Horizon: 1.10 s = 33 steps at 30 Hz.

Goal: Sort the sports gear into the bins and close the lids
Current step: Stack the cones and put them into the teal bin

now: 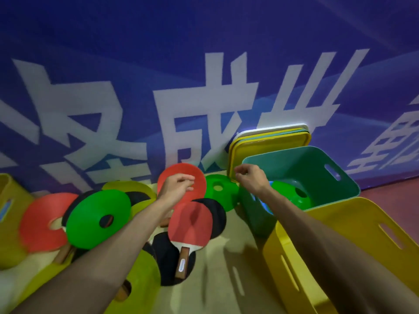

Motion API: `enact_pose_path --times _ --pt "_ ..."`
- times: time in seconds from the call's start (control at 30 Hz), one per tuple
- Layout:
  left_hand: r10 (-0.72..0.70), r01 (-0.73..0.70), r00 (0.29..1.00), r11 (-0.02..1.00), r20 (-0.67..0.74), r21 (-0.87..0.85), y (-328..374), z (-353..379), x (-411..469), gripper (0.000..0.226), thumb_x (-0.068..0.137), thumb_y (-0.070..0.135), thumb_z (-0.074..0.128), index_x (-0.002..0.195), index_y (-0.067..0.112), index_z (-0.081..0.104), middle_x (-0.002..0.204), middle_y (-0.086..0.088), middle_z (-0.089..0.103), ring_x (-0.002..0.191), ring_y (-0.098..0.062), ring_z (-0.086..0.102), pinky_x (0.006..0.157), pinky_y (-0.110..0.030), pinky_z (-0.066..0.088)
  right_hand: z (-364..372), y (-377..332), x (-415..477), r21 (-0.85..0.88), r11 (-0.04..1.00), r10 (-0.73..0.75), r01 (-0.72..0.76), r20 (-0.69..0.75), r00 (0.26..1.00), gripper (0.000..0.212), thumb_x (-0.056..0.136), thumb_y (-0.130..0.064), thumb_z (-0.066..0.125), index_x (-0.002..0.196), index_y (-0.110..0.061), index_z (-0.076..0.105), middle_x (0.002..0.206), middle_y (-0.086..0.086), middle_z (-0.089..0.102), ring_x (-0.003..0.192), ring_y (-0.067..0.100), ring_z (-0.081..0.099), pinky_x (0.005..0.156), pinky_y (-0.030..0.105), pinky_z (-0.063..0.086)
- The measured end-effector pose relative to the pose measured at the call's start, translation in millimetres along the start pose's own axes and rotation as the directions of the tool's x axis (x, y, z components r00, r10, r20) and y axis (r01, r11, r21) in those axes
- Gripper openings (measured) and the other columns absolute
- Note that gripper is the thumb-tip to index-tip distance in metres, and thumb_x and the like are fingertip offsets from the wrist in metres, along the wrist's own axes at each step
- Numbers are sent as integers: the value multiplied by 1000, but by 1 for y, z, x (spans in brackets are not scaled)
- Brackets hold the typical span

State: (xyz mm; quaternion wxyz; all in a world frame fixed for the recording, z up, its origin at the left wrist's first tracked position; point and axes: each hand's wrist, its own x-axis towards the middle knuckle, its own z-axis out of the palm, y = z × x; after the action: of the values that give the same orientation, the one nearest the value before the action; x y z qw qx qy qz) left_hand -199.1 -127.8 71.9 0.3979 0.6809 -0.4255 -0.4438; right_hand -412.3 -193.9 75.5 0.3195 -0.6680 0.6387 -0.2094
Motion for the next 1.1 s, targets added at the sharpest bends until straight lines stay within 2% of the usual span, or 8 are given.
enact_pose_path --times 0.17,0.33,0.43,0.57,0.67,0.9,0.97,1.1 --pt "-28 35 996 995 -79 95 -39 -64 -23 22 87 11 59 76 29 66 93 -3 70 83 -19 67 76 -29 49 63 -44 -9 -72 992 -90 101 141 986 27 88 -10 56 111 -13 70 109 6 71 101 20 65 76 17 40" --pt "-117 127 983 990 -138 66 -84 -114 -50 25 88 6 55 78 26 65 91 -3 67 91 -26 65 79 -28 45 130 -75 -32 -86 988 -99 129 290 952 27 86 -11 53 107 -17 69 89 1 65 78 20 60 78 31 49" --pt "-183 190 973 981 -143 39 -116 -137 -65 17 91 7 54 94 16 68 96 -1 65 93 -18 60 77 -23 41 169 -89 -47 -98 983 -105 157 402 909 27 87 -11 56 112 -12 67 86 1 61 76 16 55 80 36 49" --pt "-284 295 946 954 -158 49 -159 -161 -82 17 92 11 54 102 14 67 106 -5 65 103 -22 59 78 -25 41 211 -94 -63 -139 976 -76 170 513 855 28 89 -15 58 116 -9 64 96 8 66 75 12 55 72 22 39" --pt "-375 394 910 915 -177 85 -189 -172 -94 19 92 11 53 106 14 65 117 -8 64 108 -23 58 85 -28 43 234 -94 -74 -165 977 -25 133 533 846 29 90 -13 57 118 -6 62 85 4 62 68 8 57 62 19 41" --pt "-550 572 818 808 -171 142 -228 -177 -113 56 86 31 67 133 9 46 135 -13 48 121 -27 49 100 -36 43 261 -86 -94 -188 977 28 97 567 823 34 89 -14 61 121 -3 59 88 7 59 69 18 53 52 19 42" --pt "-545 570 821 799 -167 194 -229 -174 -112 67 81 37 72 135 10 43 137 -13 42 124 -29 46 102 -38 42 264 -85 -94 -167 984 45 59 560 827 33 88 -14 63 119 -3 60 83 7 60 64 15 53 59 26 48" --pt "-522 545 836 758 -168 359 -228 -164 -112 81 73 42 78 136 10 38 138 -14 32 127 -32 36 101 -38 37 266 -90 -93 -106 994 90 -38 543 835 29 87 -17 63 115 -8 62 90 13 63 79 26 63 82 45 56"
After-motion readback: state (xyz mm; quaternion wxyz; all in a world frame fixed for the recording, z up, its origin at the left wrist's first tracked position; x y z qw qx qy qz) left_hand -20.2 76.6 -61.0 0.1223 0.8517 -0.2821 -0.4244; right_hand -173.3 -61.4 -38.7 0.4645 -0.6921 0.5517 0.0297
